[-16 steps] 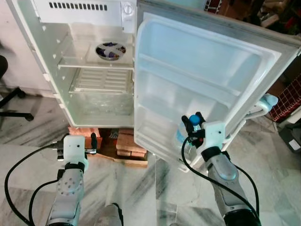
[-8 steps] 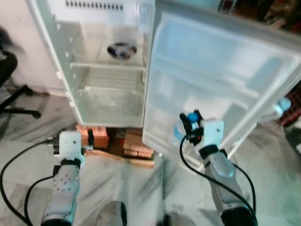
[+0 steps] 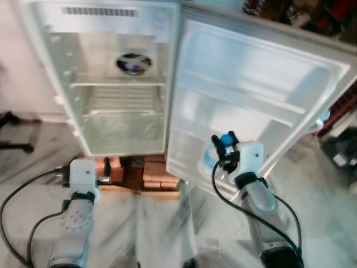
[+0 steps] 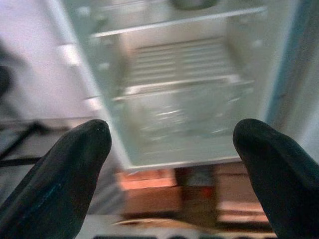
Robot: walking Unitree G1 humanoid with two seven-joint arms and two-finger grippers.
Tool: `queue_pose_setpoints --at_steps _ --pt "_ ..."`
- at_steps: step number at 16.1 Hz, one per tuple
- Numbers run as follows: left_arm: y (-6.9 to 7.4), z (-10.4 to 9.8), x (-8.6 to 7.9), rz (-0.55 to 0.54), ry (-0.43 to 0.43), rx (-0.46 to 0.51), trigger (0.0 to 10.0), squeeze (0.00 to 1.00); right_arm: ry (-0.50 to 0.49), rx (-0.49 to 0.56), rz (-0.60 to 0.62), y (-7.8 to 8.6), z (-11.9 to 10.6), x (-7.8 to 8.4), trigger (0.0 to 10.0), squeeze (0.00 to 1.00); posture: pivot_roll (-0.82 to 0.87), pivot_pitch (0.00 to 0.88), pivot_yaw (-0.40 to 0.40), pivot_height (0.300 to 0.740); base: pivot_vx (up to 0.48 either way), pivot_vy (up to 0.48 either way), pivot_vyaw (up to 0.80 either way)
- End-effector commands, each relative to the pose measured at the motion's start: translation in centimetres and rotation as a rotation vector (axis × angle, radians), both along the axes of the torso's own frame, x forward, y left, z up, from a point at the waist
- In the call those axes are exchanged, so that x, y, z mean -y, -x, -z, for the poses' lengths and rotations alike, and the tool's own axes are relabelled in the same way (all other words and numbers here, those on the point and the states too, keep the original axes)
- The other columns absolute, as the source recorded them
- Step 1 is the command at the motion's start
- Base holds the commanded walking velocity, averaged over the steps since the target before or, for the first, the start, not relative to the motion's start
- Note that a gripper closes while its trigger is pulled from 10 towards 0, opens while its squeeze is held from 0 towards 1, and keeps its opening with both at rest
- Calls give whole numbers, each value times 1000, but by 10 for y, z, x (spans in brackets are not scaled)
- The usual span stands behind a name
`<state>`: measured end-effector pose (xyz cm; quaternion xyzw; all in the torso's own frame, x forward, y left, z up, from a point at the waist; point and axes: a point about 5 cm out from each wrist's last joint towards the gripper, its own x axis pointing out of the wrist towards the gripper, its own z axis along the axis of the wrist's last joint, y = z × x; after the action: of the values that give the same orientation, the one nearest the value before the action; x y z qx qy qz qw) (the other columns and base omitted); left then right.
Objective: Restocking fridge
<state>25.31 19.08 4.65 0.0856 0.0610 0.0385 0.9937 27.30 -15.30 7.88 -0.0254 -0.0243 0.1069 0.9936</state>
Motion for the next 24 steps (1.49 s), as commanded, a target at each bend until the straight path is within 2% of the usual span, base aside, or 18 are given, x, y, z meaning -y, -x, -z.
queue_pose_setpoints --at_steps 1,9,18,24 --pt "4 4 -4 8 -2 -18 10000 0 -3 38 10 -4 -10 0 10000 0 90 101 -74 740 0 0 -500" --pt "3 4 -4 14 7 -19 10000 0 0 39 10 -6 -10 0 10000 0 90 102 -75 740 0 0 -623" --pt "2 5 -4 3 5 -26 10000 0 7 40 1 -5 -10 -2 10000 0 89 105 -76 740 0 0 0" --pt "3 5 -4 -10 -1 -28 10000 0 -18 23 -49 -3 -8 -8 10000 0 87 108 -79 683 0 0 0"
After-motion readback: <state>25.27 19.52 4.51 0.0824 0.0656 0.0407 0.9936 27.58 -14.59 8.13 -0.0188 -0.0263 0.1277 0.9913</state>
